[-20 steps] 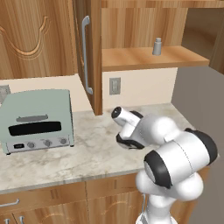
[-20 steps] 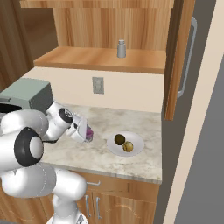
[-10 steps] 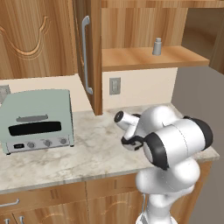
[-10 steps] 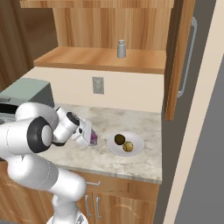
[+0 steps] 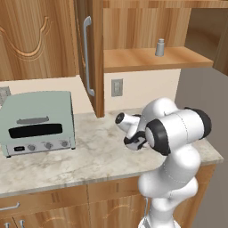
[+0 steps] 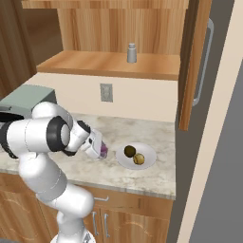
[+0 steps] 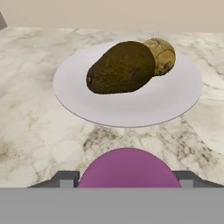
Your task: Pick the avocado and bread from the counter and place them on the plate. Then pick the jam from the cabinet and place it next to the plate. Lastly close the cabinet door.
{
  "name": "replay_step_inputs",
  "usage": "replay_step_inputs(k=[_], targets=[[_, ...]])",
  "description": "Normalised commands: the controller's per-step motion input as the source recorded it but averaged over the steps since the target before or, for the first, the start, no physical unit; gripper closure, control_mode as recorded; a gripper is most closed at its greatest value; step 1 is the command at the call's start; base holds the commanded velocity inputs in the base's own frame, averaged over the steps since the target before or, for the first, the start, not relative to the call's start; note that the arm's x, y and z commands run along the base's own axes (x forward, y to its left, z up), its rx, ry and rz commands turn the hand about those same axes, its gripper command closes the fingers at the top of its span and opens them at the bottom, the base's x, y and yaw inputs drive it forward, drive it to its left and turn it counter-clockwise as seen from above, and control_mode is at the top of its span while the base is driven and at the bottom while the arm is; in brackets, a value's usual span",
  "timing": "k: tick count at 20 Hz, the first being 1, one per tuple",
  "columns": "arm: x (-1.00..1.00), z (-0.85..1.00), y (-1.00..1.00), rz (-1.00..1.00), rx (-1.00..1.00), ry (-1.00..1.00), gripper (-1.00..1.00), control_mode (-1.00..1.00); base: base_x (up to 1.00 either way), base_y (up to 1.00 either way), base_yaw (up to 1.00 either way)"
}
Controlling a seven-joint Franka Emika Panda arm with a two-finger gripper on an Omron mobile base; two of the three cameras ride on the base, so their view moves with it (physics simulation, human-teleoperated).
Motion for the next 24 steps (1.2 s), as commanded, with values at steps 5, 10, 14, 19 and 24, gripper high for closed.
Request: replay_step_inputs(k=[5,10,14,19,24], targets=[[0.15,-0.38,0.0,-0.04,-0.01,0.0,-1.0,-1.0,0.0,0.0,0.0],[0.0,-0.25,0.0,-0.04,-0.01,0.0,-1.0,-1.0,0.0,0.0,0.0],[-0.03,-0.12,0.0,-0.03,-0.01,-0.04,-1.0,-1.0,0.0,0.0,0.0],[-0.14,-0.07,0.0,-0.03,-0.02,-0.06,-1.0,-1.0,0.0,0.0,0.0],[-0.4,0.0,0.0,-0.01,-0.01,-0.07,-1.0,-1.0,0.0,0.0,0.0]])
